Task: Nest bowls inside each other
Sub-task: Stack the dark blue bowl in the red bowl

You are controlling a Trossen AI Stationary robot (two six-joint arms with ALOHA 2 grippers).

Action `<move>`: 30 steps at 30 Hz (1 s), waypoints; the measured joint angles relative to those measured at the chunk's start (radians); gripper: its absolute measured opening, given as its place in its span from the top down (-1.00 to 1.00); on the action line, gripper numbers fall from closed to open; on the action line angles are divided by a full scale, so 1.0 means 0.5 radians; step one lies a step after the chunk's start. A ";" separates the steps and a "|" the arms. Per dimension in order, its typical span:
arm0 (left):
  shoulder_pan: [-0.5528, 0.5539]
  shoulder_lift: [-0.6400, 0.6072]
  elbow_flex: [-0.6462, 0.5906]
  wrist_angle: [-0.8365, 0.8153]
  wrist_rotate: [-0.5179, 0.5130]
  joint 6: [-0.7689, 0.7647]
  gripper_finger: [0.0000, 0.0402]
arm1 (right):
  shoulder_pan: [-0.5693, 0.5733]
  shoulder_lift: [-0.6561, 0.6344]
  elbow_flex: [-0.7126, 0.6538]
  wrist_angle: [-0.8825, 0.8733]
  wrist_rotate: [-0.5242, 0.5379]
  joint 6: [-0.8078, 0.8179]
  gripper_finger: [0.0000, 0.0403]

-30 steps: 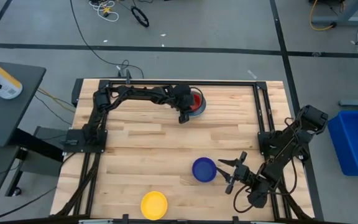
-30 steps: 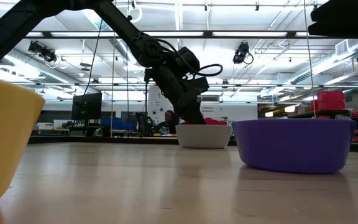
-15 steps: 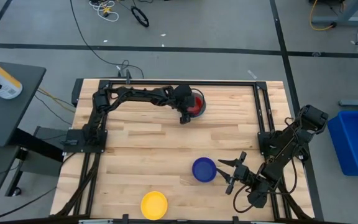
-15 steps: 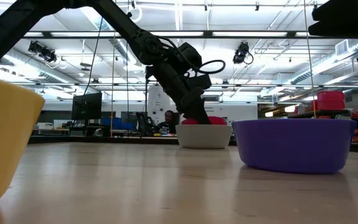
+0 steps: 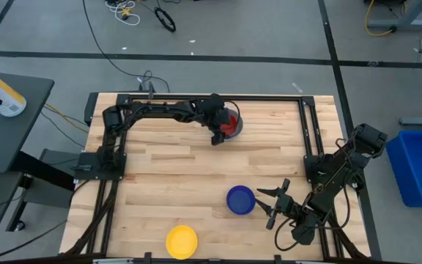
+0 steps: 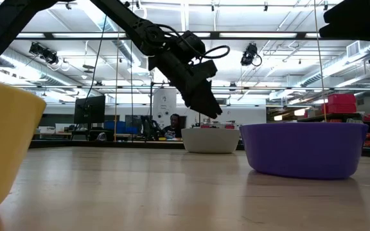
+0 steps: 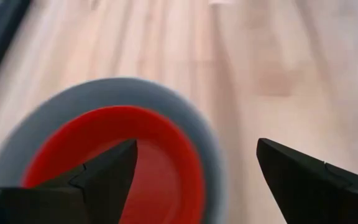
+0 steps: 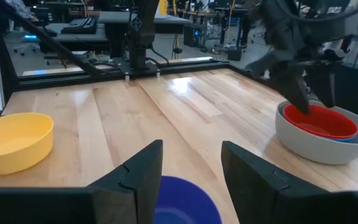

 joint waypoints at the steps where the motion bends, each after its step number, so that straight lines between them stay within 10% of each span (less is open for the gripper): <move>1: -0.011 -0.006 0.000 0.007 0.060 -0.013 -0.68 | 0.000 0.000 0.000 -0.013 -0.001 0.012 0.13; 14: -0.484 -0.081 -0.001 -0.243 -0.097 0.015 -0.68 | -0.012 0.000 0.000 -0.121 -0.296 0.268 0.14; 22: -0.614 -0.639 -0.159 -0.291 -0.349 -0.001 -0.68 | -0.192 0.047 -0.001 -0.305 -0.684 0.582 0.03; 30: -0.724 -1.377 -0.832 0.089 -0.630 -0.124 -0.68 | -0.432 0.065 -0.001 -0.371 -0.955 0.524 0.04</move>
